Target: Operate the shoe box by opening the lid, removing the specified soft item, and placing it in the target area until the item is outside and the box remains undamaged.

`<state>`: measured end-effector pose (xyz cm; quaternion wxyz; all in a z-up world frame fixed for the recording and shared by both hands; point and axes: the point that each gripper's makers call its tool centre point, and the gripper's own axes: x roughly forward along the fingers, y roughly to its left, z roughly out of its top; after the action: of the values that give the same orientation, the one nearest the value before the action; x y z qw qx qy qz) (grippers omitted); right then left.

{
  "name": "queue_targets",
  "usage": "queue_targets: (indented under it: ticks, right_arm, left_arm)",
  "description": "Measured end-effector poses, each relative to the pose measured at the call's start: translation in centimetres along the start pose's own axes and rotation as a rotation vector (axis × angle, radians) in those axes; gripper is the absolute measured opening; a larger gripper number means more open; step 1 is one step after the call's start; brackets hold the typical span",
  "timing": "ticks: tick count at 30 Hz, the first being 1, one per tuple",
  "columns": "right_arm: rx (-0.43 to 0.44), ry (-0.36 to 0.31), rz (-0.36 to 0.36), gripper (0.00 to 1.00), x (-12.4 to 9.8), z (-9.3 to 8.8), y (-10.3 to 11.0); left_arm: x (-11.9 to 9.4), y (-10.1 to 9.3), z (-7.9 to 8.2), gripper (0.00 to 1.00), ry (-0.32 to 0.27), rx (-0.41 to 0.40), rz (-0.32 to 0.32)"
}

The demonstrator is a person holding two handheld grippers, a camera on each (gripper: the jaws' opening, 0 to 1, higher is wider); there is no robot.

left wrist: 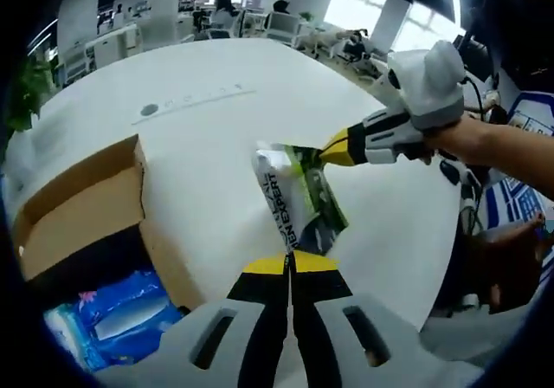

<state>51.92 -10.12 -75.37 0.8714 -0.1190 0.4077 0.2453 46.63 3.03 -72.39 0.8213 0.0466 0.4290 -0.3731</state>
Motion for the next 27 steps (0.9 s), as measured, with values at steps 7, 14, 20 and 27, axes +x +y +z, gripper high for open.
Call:
queue_targets:
  ticks: [7,14,20,27]
  right_arm:
    - [0.025,-0.006,-0.016,0.0,0.1,-1.1,-1.1]
    - [0.06,-0.005,-0.02,0.0,0.6,-2.1,-1.5]
    - [0.083,-0.002,-0.022,0.0,1.3,-2.4,-1.4]
    - [0.105,-0.006,-0.02,0.0,1.9,-2.4,-1.2]
  left_arm:
    - [1.5,-1.2,-0.6,0.0,0.031,0.009,-0.015]
    - [2.9,-1.6,-1.4,0.0,0.072,0.017,-0.008]
    - [4.1,-1.1,-2.7,0.0,0.135,0.007,0.03]
    - [5.0,-0.8,-4.1,0.0,0.193,0.011,0.061]
